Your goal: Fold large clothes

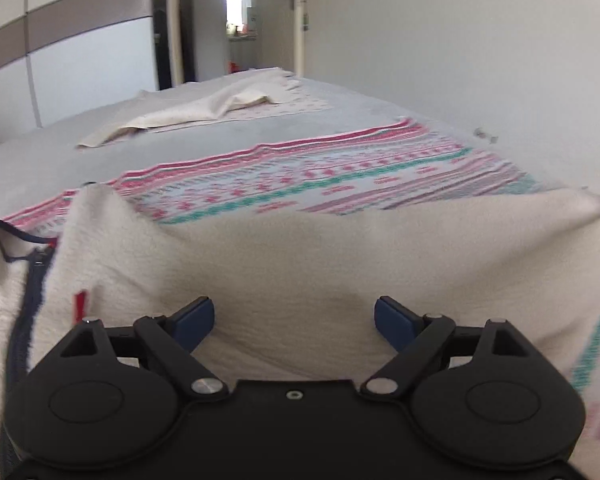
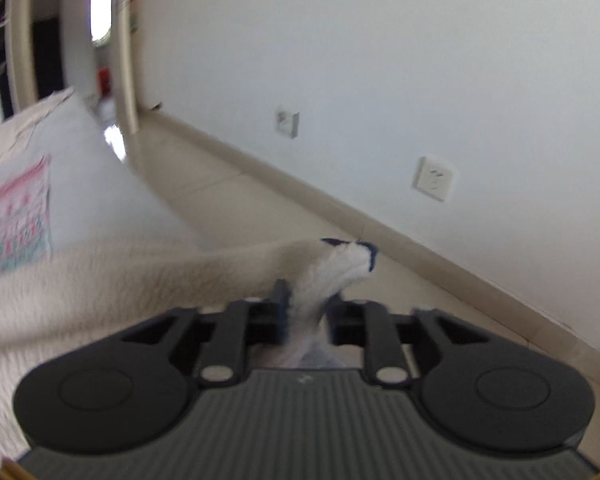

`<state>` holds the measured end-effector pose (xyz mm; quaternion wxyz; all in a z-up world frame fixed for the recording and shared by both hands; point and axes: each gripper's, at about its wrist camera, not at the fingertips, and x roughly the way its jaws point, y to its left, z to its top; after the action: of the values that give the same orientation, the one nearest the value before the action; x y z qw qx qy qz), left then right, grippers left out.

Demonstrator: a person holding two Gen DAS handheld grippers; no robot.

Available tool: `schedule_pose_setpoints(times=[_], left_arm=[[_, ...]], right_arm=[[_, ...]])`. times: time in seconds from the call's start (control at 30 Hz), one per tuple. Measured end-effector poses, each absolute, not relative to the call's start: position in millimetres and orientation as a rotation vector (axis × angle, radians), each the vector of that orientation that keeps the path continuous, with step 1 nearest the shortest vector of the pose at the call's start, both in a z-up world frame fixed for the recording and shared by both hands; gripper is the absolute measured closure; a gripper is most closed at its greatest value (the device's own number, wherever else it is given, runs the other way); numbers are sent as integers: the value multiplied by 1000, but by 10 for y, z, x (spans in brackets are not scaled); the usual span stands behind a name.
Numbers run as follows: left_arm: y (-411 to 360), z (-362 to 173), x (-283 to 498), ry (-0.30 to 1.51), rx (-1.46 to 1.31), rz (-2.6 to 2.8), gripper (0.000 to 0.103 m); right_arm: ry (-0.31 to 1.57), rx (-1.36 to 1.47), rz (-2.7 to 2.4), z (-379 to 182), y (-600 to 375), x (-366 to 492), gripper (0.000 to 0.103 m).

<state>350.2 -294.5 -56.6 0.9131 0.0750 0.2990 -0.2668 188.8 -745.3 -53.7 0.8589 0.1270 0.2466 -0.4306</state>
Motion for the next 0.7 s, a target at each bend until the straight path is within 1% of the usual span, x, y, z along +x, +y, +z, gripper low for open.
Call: schedule_pose_setpoints(times=[0.03,0.07,0.13,0.17,0.23,0.33,0.37,0.43,0.5,0.53,0.6,0.63,0.67,0.7], left_arm=[[-2982,-543,3436,603,156,-574,16],[-3030,-518,3357,587,163,-605,19],[-3139,-459,3168,553,162,-694,19],[-3167,-442,3084,540,155,-760,27],[-3234,-427,2916,524,169,-894,38],[-3384,-484,2732,517,258,-1032,39],[-3438,-516,2708,518,290,-1047,42],[-3566,-585,2690,534,350,-1065,45],[-3703,-641,2683,542,393,-1039,46],[-3757,-650,2663,542,413,-1022,51],[-3864,-671,2665,522,454,-986,67],[-3887,-668,2662,513,469,-978,84],[-3862,-636,2630,493,455,-979,90],[-3806,-596,2639,467,410,-992,90]], right_arm=[[503,261,-907,-482,-7448,1859,43],[486,271,-886,-431,-7450,1826,43],[454,327,-852,-357,-7473,1735,43],[433,354,-844,-294,-7495,1713,43],[404,394,-807,-216,-7494,1558,42],[441,430,-715,-142,-7353,1485,39],[453,446,-687,-153,-7307,1447,39],[489,532,-646,-245,-7267,1364,39],[527,662,-629,-427,-7310,1284,39],[540,707,-624,-535,-7342,1273,39],[543,732,-645,-681,-7393,1265,39],[524,743,-664,-701,-7393,1248,41],[486,765,-675,-744,-7446,1254,45],[441,781,-670,-774,-7490,1254,66]])
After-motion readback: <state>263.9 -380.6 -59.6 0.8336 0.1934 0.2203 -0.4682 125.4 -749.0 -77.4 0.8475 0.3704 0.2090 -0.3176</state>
